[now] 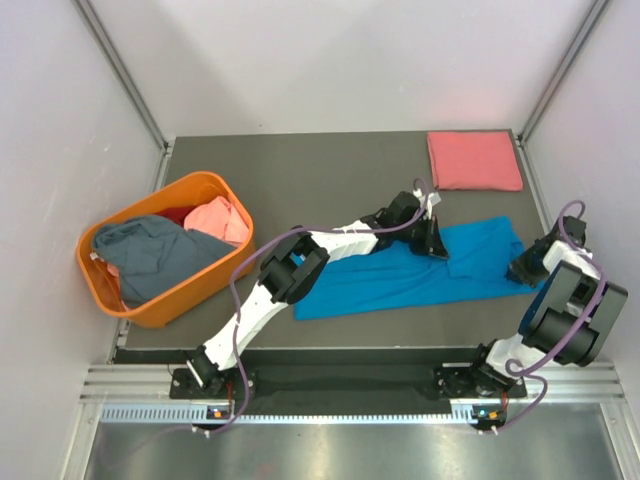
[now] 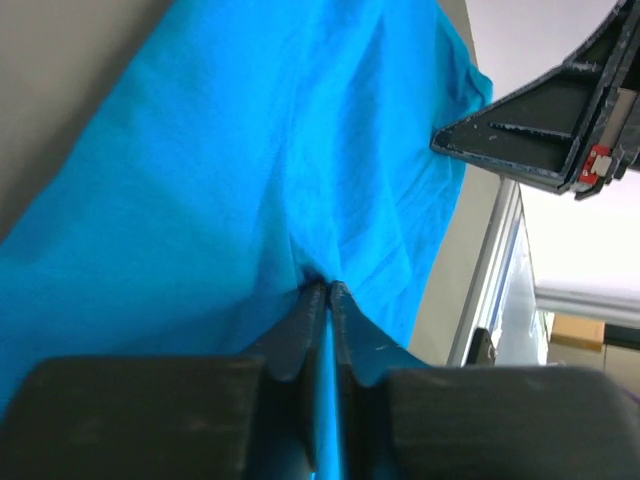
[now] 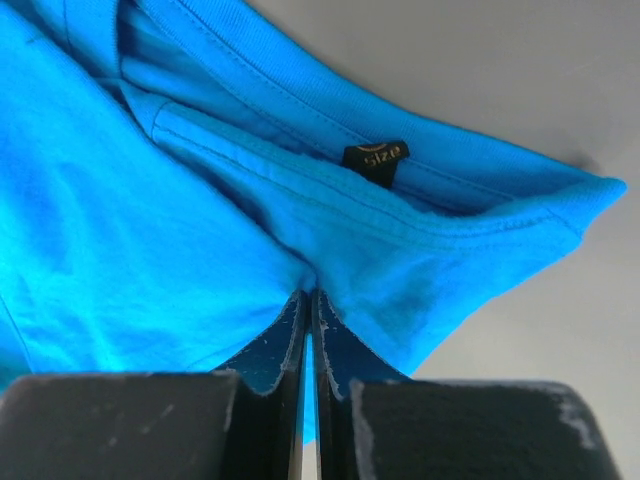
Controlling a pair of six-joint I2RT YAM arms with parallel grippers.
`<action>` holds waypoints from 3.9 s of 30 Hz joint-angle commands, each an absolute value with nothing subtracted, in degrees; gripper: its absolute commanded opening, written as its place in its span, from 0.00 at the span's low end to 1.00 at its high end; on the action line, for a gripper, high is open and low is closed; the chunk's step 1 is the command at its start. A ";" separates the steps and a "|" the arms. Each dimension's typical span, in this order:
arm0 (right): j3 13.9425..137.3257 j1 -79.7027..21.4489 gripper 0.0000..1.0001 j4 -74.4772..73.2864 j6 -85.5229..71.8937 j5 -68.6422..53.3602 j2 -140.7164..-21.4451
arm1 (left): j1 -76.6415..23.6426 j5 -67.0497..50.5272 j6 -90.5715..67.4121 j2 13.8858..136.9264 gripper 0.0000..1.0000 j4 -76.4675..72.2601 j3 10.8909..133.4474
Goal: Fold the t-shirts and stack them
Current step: Fold the tshirt
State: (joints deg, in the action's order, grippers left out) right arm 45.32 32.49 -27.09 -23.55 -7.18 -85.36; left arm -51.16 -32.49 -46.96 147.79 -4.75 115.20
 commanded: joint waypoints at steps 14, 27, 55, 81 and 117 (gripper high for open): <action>46.32 32.87 0.00 -33.84 -24.61 -0.18 -74.89 | -51.24 -36.39 -48.08 146.25 0.00 -6.77 117.69; 39.99 33.13 0.00 -25.66 -25.40 -0.26 -77.52 | -51.24 -34.72 -44.56 145.64 0.00 -0.26 117.95; 45.26 33.22 0.44 -31.03 -32.95 4.65 -68.90 | -36.05 -24.10 -23.30 118.06 0.27 35.77 101.46; 44.30 35.86 0.50 -18.99 -29.44 -10.02 -72.60 | -23.29 -1.23 -4.31 122.96 0.39 53.88 99.23; 69.86 17.40 0.48 -29.97 -36.38 4.83 -94.20 | -23.29 8.96 -10.81 119.01 0.00 53.26 93.25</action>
State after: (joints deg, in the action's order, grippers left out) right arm 65.14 18.28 -26.98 -33.19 0.38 -91.96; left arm -24.08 4.40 -10.46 122.08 51.48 94.65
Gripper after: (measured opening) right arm 0.487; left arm 0.011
